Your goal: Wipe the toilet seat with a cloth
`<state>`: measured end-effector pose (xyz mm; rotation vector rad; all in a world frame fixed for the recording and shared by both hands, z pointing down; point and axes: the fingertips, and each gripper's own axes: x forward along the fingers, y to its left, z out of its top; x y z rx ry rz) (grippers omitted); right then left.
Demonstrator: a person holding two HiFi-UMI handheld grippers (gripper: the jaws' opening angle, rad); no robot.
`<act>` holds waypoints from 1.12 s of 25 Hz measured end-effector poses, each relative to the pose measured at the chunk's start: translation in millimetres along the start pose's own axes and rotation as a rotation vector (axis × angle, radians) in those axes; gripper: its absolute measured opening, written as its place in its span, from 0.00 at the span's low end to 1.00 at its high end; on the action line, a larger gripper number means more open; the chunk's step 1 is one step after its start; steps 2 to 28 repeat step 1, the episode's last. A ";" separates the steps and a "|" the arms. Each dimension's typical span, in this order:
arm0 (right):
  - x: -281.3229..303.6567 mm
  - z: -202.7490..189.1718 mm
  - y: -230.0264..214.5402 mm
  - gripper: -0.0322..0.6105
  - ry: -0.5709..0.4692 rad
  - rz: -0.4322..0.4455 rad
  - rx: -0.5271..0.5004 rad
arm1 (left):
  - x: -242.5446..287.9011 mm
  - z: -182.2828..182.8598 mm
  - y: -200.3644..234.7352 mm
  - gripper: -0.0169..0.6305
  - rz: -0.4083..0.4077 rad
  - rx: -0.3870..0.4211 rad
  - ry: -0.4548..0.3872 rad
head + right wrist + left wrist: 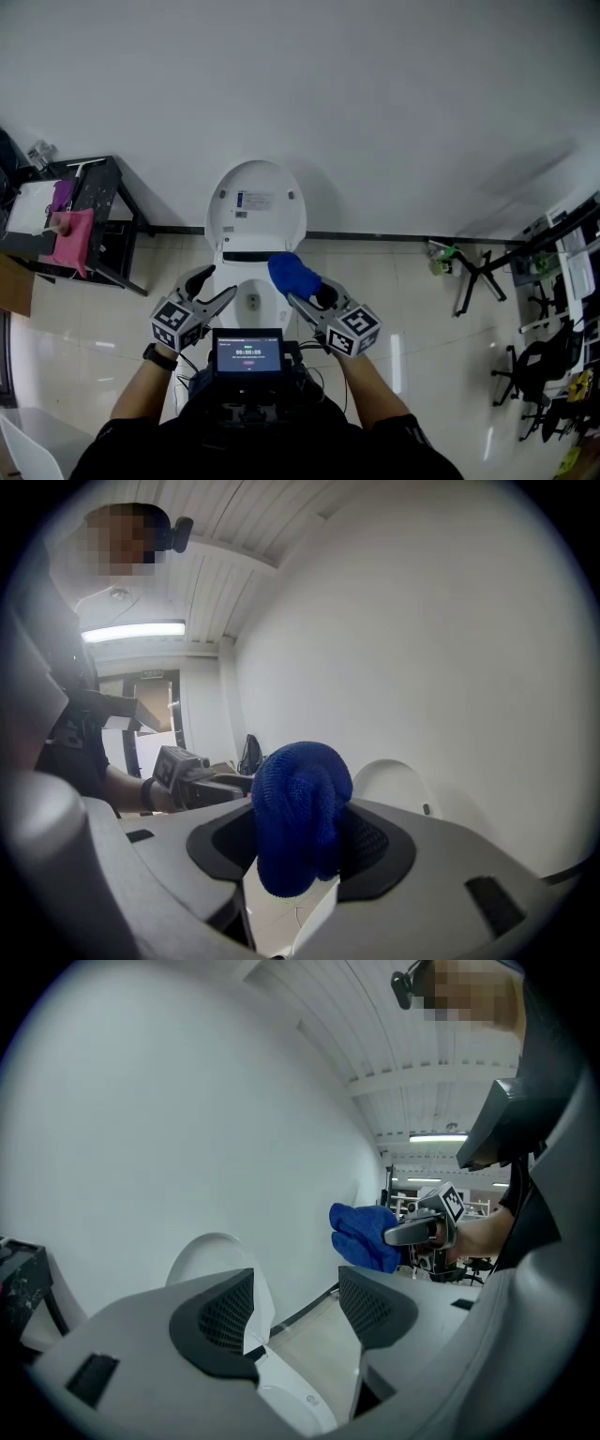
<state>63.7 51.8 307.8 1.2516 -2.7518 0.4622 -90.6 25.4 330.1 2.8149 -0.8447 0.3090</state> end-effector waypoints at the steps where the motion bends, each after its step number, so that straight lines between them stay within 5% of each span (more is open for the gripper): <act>1: -0.4 1.3 -0.8 0.40 -0.002 0.000 -0.001 | 1.4 0.5 -0.6 0.45 -0.001 -0.001 0.000; 28: -0.4 1.3 -0.8 0.40 -0.002 0.000 -0.001 | 1.4 0.5 -0.6 0.45 -0.001 -0.001 0.000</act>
